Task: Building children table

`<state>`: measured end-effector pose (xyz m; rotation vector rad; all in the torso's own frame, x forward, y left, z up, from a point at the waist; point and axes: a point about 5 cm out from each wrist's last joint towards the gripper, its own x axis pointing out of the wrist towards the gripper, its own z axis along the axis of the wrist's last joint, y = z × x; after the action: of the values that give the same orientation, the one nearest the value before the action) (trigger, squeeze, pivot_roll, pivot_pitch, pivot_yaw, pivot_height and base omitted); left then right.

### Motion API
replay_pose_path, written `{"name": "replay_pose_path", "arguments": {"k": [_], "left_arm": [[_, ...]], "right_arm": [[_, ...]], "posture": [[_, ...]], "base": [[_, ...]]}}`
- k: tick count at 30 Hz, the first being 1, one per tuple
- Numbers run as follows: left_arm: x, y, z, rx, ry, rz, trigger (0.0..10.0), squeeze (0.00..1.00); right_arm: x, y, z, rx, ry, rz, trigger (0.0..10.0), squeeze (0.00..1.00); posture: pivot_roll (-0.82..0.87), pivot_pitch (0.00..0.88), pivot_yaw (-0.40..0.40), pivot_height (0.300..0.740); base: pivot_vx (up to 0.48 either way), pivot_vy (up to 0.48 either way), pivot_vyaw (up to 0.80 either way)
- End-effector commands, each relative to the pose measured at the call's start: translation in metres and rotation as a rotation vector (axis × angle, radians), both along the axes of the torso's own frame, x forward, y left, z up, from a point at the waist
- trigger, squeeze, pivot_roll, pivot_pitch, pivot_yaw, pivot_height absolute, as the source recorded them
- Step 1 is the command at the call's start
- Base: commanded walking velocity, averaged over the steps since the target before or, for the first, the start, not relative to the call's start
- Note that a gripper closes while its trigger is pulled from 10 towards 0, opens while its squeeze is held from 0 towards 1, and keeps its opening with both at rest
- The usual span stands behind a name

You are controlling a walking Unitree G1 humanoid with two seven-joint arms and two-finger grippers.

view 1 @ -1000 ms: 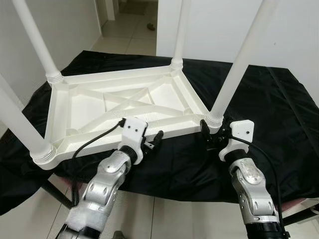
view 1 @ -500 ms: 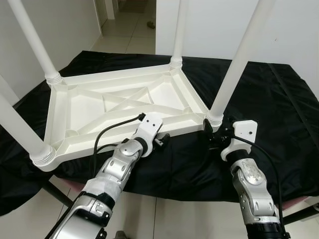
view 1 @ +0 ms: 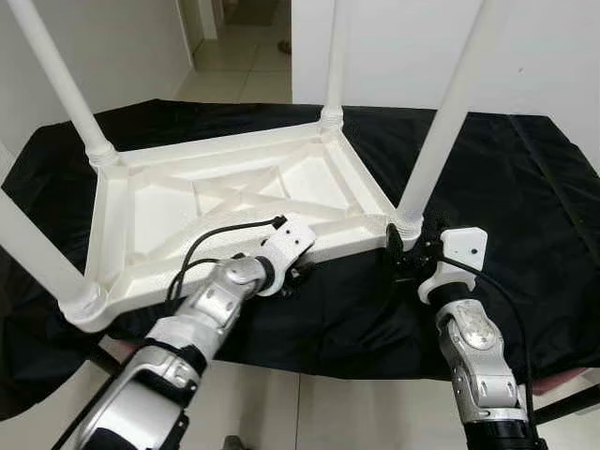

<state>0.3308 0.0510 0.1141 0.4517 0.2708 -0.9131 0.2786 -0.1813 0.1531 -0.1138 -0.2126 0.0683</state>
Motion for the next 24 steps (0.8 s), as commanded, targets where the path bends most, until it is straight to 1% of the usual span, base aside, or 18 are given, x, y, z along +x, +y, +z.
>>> {"name": "replay_pose_path", "arguments": {"k": [1, 3, 4, 5, 8, 9, 10, 11, 13, 15, 16, 17, 18, 20, 21, 22, 23, 24], "left_arm": [[-0.018, 0.0, -0.022, 0.039, 0.137, -0.143, 0.0, 0.0], [-0.027, 0.011, -0.019, 0.047, 0.151, -0.235, 0.0, 0.0], [-0.03, 0.014, -0.018, 0.05, 0.155, -0.26, 0.0, 0.0], [-0.03, 0.014, -0.018, 0.05, 0.155, -0.26, 0.0, 0.0], [-0.041, 0.027, -0.014, 0.059, 0.149, -0.352, 0.0, 0.0], [-0.041, 0.027, -0.014, 0.059, 0.149, -0.352, 0.0, 0.0], [-0.05, 0.039, -0.014, 0.074, 0.155, -0.395, 0.0, 0.0], [-0.05, 0.039, -0.014, 0.074, 0.155, -0.395, 0.0, 0.0], [-0.058, 0.056, -0.014, 0.09, 0.178, -0.432, 0.0, 0.0], [-0.058, 0.056, -0.014, 0.09, 0.178, -0.432, 0.0, 0.0], [-0.061, 0.061, -0.013, 0.095, 0.186, -0.44, 0.0, 0.0], [-0.063, 0.066, -0.013, 0.103, 0.179, -0.437, 0.4, 0.0], [-0.067, 0.068, -0.011, 0.105, 0.179, -0.451, 4.1, 0.0], [-0.067, 0.068, -0.011, 0.105, 0.179, -0.451, 4.1, 0.0], [-0.07, 0.068, -0.009, 0.104, 0.173, -0.459, 10.0, 0.0], [-0.07, 0.063, -0.007, 0.086, 0.163, -0.442, 10.0, 0.0], [-0.07, 0.063, -0.007, 0.086, 0.163, -0.442, 10.0, 0.0], [-0.07, 0.056, -0.003, 0.05, 0.157, -0.425, 10.0, 0.0]], "right_arm": [[0.0, -0.001, 0.0, 0.0, -0.006, -0.007, 10.0, 0.0], [-0.001, -0.001, -0.001, 0.001, -0.006, -0.012, 10.0, 0.0], [-0.001, -0.001, -0.001, 0.001, -0.005, -0.014, 10.0, 0.0], [-0.001, -0.001, -0.001, 0.001, -0.005, -0.014, 10.0, 0.0], [-0.001, 0.001, -0.003, 0.008, 0.007, -0.008, 10.0, 0.0], [-0.001, 0.001, -0.003, 0.008, 0.007, -0.008, 10.0, 0.0], [-0.001, 0.001, -0.004, 0.007, 0.01, -0.001, 10.0, 0.0], [-0.001, 0.001, -0.004, 0.007, 0.01, -0.001, 10.0, 0.0], [-0.001, 0.002, -0.006, 0.012, 0.022, 0.019, 10.0, 0.0], [-0.001, 0.002, -0.006, 0.012, 0.022, 0.019, 10.0, 0.0], [-0.001, 0.003, -0.006, 0.013, 0.027, 0.028, 10.0, 0.0], [-0.001, 0.004, -0.007, 0.024, 0.034, 0.047, 10.0, 0.0], [0.0, 0.007, -0.008, 0.049, 0.05, 0.083, 10.0, 0.0], [0.0, 0.007, -0.008, 0.049, 0.05, 0.083, 10.0, 0.0], [0.0, 0.009, -0.009, 0.056, 0.061, 0.11, 10.0, 0.0], [0.0, 0.014, -0.01, 0.053, 0.077, 0.158, 10.0, 0.0], [0.0, 0.014, -0.01, 0.053, 0.077, 0.158, 10.0, 0.0], [0.0, 0.017, -0.012, 0.043, 0.099, 0.205, 10.0, 0.0]], "posture": [[-0.04, 0.033, 0.09, 0.74], [-0.03, 0.029, 0.092, 0.74], [-0.03, 0.029, 0.092, 0.74], [-0.03, 0.029, 0.092, 0.74], [-0.03, 0.024, 0.09, 0.74], [-0.03, 0.024, 0.09, 0.74], [-0.03, 0.022, 0.089, 0.74], [-0.03, 0.022, 0.089, 0.74], [-0.02, 0.018, 0.081, 0.74], [-0.02, 0.018, 0.081, 0.74], [-0.02, 0.018, 0.081, 0.74], [-0.01, 0.017, 0.076, 0.74], [-0.01, 0.02, 0.07, 0.74], [-0.01, 0.02, 0.07, 0.74], [0.0, 0.021, 0.063, 0.74], [0.0, 0.022, 0.056, 0.74], [0.0, 0.022, 0.056, 0.74], [0.0, 0.025, 0.049, 0.74]], "base": [[0.0, 0.0, 0.0], [0.0, 0.0, 0.0], [0.0, 0.0, 0.0], [0.0, 0.0, 0.0], [0.0, 0.0, 0.0], [0.0, 0.0, 0.0], [0.0, 0.0, 0.0], [0.0, 0.0, 0.0], [0.0, 0.0, 0.0], [0.0, 0.0, 0.0], [0.0, 0.0, 0.0], [0.0, 0.0, 0.0], [0.0, 0.0, 0.0], [0.0, 0.0, 0.0], [0.0, 0.0, 0.0], [0.0, 0.0, 0.0], [0.0, 0.0, 0.0], [0.0, 0.0, 0.0]]}}
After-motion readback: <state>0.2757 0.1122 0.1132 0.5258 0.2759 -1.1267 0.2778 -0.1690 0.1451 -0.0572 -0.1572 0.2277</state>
